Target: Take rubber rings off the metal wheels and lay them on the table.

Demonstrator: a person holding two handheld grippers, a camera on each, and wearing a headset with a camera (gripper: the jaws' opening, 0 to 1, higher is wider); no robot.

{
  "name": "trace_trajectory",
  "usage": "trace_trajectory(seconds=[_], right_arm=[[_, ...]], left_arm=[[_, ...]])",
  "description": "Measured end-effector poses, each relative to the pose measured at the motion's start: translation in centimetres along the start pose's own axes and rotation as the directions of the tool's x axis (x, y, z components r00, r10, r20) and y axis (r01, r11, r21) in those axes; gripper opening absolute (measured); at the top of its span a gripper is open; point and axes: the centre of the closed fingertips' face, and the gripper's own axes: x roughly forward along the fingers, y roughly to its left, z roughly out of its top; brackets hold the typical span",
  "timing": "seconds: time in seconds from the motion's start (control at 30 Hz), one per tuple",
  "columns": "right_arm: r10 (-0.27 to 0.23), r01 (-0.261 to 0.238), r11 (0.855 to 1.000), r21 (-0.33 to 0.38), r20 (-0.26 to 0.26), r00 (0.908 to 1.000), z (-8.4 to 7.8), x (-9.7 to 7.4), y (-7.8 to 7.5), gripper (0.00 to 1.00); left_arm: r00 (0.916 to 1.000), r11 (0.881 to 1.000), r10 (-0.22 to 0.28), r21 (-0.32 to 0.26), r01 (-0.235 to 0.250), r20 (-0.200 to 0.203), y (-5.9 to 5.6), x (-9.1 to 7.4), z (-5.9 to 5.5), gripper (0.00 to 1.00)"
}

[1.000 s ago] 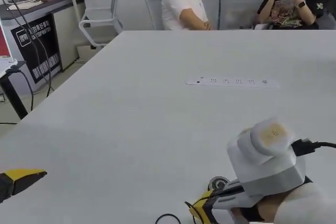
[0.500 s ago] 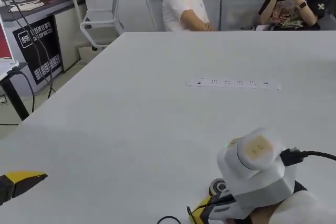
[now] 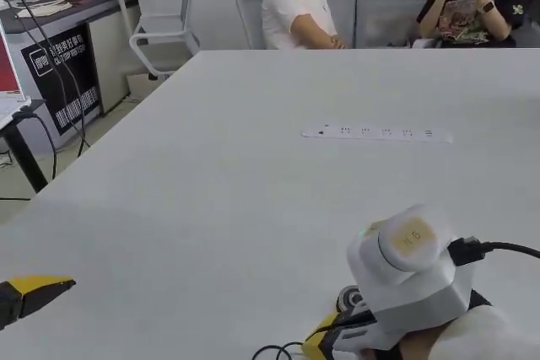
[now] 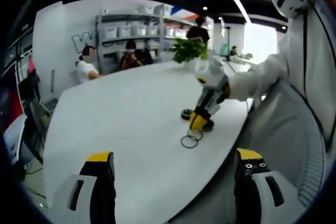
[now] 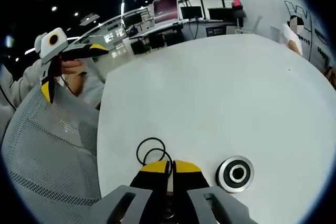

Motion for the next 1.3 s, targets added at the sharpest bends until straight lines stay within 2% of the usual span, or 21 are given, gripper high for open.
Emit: trace_trajectory(seconds=[0.17, 0.33, 0.7, 0.97, 1.2, 1.3], right_arm=[[-0.004, 0.004, 1.000, 0.005, 0.007, 1.0000, 0.0, -0.3, -0.2, 0.00], [0.009, -0.011, 0.999, 0.033, 0.037, 0.9993, 0.5, -1.0, -0.3, 0.02], [0.004, -0.009, 0.999, 0.046, 0.108, 0.9941, 1.6, -3.0, -0.6, 0.11], [0.015, -0.019, 0.999, 0.028, 0.158, 0.9873, 2.4, -4.4, -0.3, 0.22], [0.008, -0.011, 1.000, 0.015, 0.177, 0.9842, 2.4, -5.2, -0.3, 0.30], [0.007, -0.010, 1.000, 0.013, 0.202, 0.9793, 2.6, -5.9, -0.3, 0.34]], left_arm=[[1.0000, 1.000, 0.000, -0.001, 0.000, -0.001, -0.1, 0.1, 0.0, 0.96], [1.0000, 1.000, -0.002, 0.001, 0.002, -0.007, -0.2, 0.1, 0.0, 0.96], [0.9999, 1.000, -0.007, 0.007, 0.007, -0.008, -0.1, 0.4, 0.2, 0.96], [0.9999, 1.000, -0.013, 0.015, 0.013, -0.011, -0.1, 0.5, 0.4, 0.96], [0.9998, 1.000, -0.016, 0.014, 0.016, -0.013, -0.2, 0.7, 0.8, 0.97], [0.9998, 1.000, -0.017, 0.009, 0.017, -0.011, -0.2, 0.8, 0.9, 0.98]])
